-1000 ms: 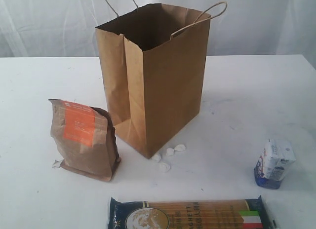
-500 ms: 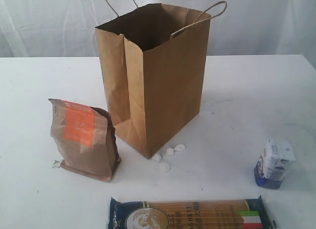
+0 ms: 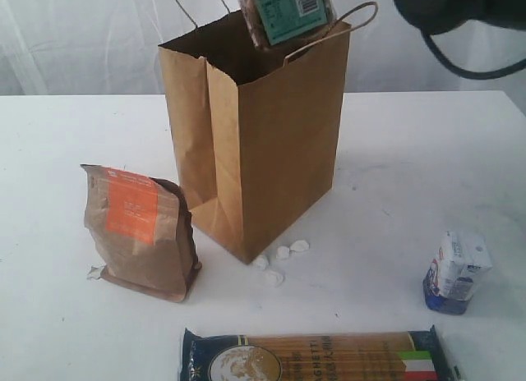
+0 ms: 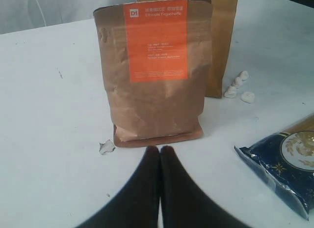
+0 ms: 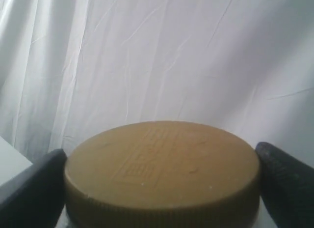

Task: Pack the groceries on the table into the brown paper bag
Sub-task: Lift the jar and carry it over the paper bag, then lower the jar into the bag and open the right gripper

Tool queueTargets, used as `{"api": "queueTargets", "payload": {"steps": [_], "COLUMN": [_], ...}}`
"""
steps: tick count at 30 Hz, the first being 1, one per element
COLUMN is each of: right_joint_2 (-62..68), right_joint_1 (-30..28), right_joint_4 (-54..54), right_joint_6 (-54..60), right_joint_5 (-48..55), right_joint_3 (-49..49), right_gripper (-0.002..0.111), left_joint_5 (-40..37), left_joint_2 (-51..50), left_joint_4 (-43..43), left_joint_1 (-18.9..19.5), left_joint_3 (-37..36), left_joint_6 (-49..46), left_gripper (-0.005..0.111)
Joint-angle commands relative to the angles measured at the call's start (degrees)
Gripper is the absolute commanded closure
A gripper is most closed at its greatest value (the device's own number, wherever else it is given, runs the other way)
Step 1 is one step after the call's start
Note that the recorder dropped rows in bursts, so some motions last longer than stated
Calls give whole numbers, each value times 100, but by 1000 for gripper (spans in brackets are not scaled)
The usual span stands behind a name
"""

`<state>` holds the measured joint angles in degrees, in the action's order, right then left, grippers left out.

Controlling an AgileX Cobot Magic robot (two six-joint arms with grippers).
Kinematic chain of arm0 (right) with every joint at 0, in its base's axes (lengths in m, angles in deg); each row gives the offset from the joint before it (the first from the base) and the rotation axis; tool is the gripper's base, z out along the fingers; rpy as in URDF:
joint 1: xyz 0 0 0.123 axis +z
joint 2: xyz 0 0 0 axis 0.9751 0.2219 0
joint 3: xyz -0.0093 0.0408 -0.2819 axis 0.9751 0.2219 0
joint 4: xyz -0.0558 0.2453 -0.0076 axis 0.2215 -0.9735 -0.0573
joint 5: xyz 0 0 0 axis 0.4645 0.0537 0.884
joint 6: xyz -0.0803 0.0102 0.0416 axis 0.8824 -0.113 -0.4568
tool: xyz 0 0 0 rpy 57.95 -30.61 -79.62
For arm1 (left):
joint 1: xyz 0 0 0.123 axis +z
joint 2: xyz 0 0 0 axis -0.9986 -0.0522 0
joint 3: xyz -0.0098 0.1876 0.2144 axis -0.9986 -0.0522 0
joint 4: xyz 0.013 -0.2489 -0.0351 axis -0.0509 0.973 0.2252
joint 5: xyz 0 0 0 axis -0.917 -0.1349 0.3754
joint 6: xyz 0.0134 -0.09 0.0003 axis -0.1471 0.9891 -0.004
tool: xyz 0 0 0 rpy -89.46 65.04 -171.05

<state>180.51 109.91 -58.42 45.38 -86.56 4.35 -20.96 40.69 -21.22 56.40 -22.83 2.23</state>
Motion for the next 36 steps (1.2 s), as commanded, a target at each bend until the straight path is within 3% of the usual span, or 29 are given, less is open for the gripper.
{"api": "queueTargets", "payload": {"steps": [1,16,23,24,27,28,30,36], "right_joint_2": [176,907,897,897,897,886,826,555], "right_joint_1": [92,149,339,353,374,388,388,388], "right_joint_4": [290,517,673,673,650,621,609,598], "right_joint_6": [-289,-1166,-1978,-1978,-2023,-2023,-2023,-2108], "right_joint_5": [-576,-468,346,437,707,719,769,916], "right_joint_3": [-76,-76,-76,-76,-76,-76,-76,-76], "right_gripper": [108,108,107,105,72,55,42,41], "left_joint_5": [-5,-5,-5,-5,-5,-5,-5,-5], "left_joint_2": [30,30,30,30,30,30,30,30], "left_joint_4": [29,29,29,29,29,29,29,29], "left_joint_1": [26,26,26,26,26,26,26,26], "left_joint_3": [-15,-15,-15,-15,-15,-15,-15,-15], "left_joint_6": [0,0,0,0,0,0,0,0], "left_gripper": [107,107,107,107,107,107,107,107]}}
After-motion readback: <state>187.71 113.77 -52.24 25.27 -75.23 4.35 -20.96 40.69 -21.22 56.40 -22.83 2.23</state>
